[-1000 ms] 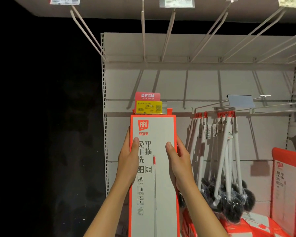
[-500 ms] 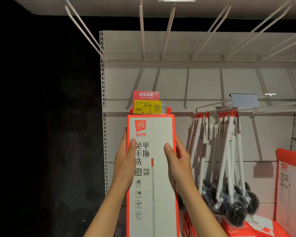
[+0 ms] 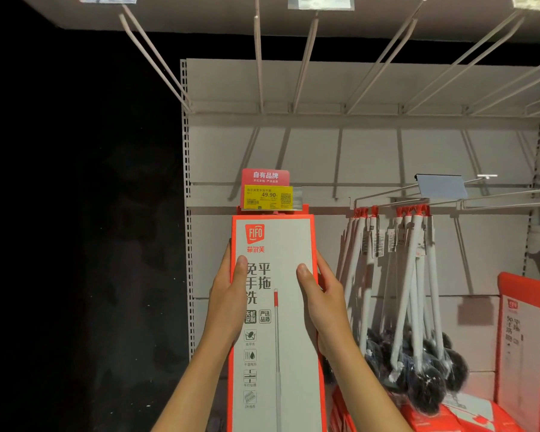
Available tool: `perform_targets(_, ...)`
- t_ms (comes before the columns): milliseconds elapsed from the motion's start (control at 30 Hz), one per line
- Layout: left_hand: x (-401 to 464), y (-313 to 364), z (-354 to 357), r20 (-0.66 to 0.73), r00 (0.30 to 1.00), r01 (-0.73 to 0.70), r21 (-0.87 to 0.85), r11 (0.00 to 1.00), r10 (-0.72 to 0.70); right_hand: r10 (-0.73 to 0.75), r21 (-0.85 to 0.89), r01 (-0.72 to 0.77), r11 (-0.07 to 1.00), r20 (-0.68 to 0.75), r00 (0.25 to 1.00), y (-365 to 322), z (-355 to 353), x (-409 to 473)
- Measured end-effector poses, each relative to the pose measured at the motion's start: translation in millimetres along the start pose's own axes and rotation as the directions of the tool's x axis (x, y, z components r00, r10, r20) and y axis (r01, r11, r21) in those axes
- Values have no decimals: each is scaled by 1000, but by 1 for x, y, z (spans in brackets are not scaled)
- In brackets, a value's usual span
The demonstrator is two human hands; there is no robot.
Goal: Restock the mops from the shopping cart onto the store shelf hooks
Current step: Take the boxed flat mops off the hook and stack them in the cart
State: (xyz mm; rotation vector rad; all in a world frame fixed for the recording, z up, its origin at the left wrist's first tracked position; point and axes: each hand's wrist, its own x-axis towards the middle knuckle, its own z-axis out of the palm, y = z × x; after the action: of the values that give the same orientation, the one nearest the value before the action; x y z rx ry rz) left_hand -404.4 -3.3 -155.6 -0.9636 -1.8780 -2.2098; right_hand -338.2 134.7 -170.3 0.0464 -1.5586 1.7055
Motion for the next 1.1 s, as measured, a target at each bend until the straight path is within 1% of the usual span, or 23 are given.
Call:
perform_targets(100,2,-3,-1,6,1000,21,-1,1000,-21,31,25,-31,999,-2,1000,0,1,-2)
perform_targets(400,16,-11,-6,22,999,25,31,999,-26,42,11,-42,999,-10,999,-2,8,1)
perform_targets(667,30,-9,-7,36,998,48,15,999,-49,74,-24,-74,997,-1,997,-2,14,18)
perform_targets(833,29,-24,-11,108,993,56,-16,998,-54,73,-21,-74,997,-16,997,7,10,21)
perform_targets(933,22,-39,-12,141,985,102,-42,994,-95,88,-25,-89,996,-18,996,13,9,28)
perform_targets(1100,24,-55,-13,115,988,114,-57,992,-107,93,-37,-93,995,-8,996,22,8,40)
